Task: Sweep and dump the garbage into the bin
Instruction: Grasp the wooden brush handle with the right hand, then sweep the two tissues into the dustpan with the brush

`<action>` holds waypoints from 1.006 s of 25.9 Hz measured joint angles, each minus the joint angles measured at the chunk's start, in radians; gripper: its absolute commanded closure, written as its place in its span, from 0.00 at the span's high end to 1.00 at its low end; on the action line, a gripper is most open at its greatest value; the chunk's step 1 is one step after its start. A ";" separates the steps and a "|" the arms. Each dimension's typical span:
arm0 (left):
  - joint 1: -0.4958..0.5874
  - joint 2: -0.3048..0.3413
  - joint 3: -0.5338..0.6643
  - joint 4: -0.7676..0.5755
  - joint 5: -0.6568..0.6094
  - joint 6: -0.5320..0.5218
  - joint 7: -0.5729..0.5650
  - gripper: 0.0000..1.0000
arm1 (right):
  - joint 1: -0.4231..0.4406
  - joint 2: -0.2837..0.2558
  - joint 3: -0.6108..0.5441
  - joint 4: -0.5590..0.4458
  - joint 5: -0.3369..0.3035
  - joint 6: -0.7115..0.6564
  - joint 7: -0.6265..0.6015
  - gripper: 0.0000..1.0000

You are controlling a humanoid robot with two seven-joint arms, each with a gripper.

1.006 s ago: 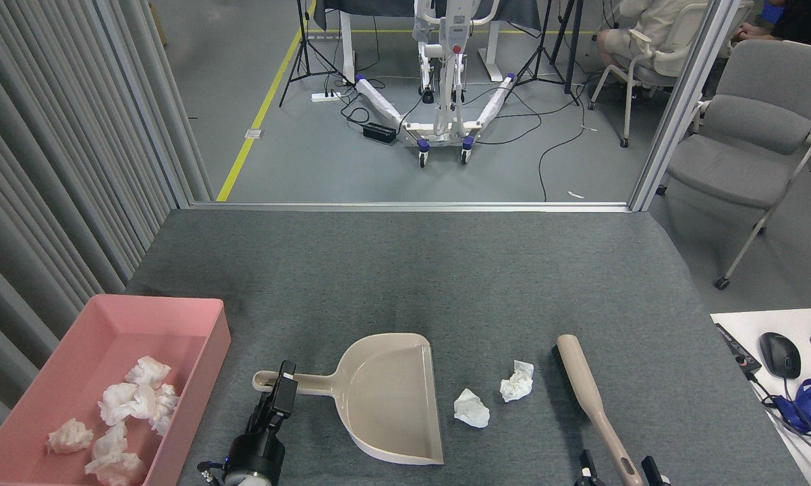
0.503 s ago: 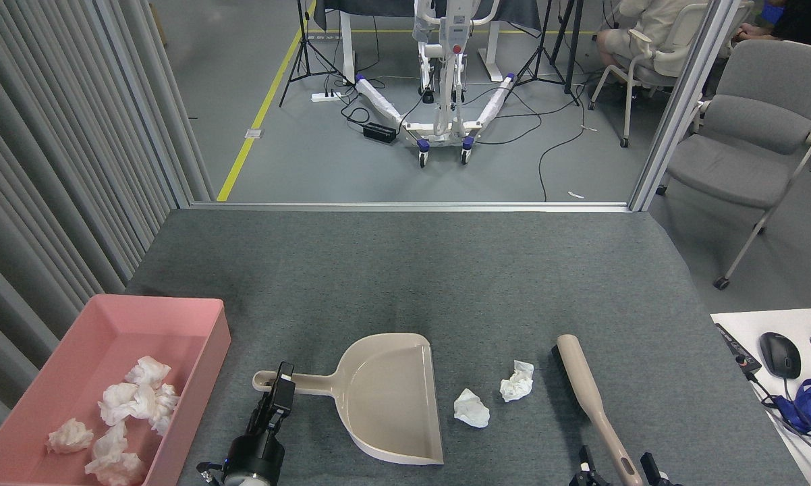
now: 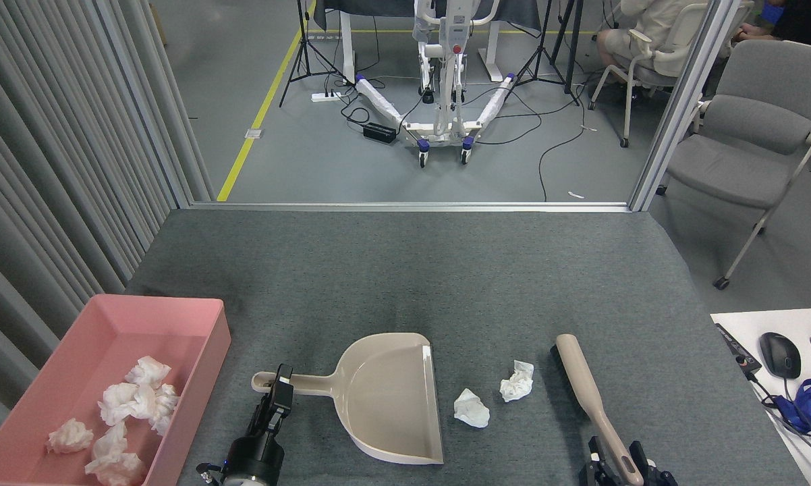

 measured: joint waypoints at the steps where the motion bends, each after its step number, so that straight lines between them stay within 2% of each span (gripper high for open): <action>1: 0.000 0.000 0.000 0.000 -0.001 -0.017 0.001 0.29 | 0.000 0.000 0.000 0.000 0.000 -0.003 0.000 0.35; 5: 0.000 0.001 0.000 0.001 -0.004 -0.030 0.003 0.28 | 0.002 0.000 0.005 0.000 0.001 -0.010 -0.004 0.17; 10: 0.001 0.001 0.000 0.001 -0.007 -0.035 0.002 0.25 | 0.007 -0.001 0.012 0.000 0.011 -0.023 -0.006 0.00; 17: 0.002 0.001 0.000 0.000 -0.008 -0.044 0.001 0.23 | 0.017 0.000 0.013 -0.011 0.014 -0.063 -0.008 0.00; 26: 0.004 0.001 0.000 -0.001 -0.009 -0.051 0.000 0.21 | 0.073 0.009 0.023 -0.046 0.034 -0.097 -0.014 0.00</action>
